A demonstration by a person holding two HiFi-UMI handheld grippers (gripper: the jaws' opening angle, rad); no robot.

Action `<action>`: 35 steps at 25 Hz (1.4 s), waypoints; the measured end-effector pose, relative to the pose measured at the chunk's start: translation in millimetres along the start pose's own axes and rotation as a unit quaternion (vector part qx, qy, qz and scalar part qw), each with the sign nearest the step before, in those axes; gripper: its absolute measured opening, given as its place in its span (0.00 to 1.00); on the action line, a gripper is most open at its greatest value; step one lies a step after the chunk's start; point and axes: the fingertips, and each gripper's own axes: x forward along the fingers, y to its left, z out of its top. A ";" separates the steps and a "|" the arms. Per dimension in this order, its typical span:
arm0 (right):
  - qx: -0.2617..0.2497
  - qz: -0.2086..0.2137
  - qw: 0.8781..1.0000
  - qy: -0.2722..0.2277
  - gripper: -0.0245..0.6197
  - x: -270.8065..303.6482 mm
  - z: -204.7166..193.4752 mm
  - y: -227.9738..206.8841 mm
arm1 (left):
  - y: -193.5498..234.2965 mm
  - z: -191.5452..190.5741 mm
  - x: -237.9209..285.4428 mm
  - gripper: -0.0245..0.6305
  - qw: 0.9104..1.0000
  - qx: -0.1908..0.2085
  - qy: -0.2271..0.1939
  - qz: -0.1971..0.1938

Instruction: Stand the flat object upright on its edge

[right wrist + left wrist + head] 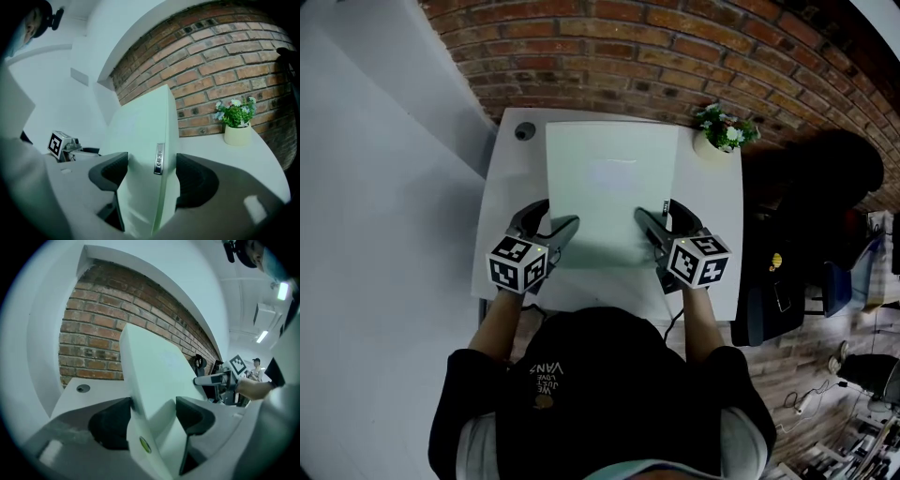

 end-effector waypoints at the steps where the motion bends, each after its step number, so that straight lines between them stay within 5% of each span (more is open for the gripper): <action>1: -0.001 0.001 1.000 -0.003 0.52 4.2 1.7 4.2 | 5.6 2.2 -2.7 0.51 1.000 0.004 -0.002 0.001; 35: -0.077 0.022 0.995 -0.054 0.44 122.5 101.6 81.1 | 153.6 123.4 -42.5 0.45 0.984 0.161 -0.051 0.050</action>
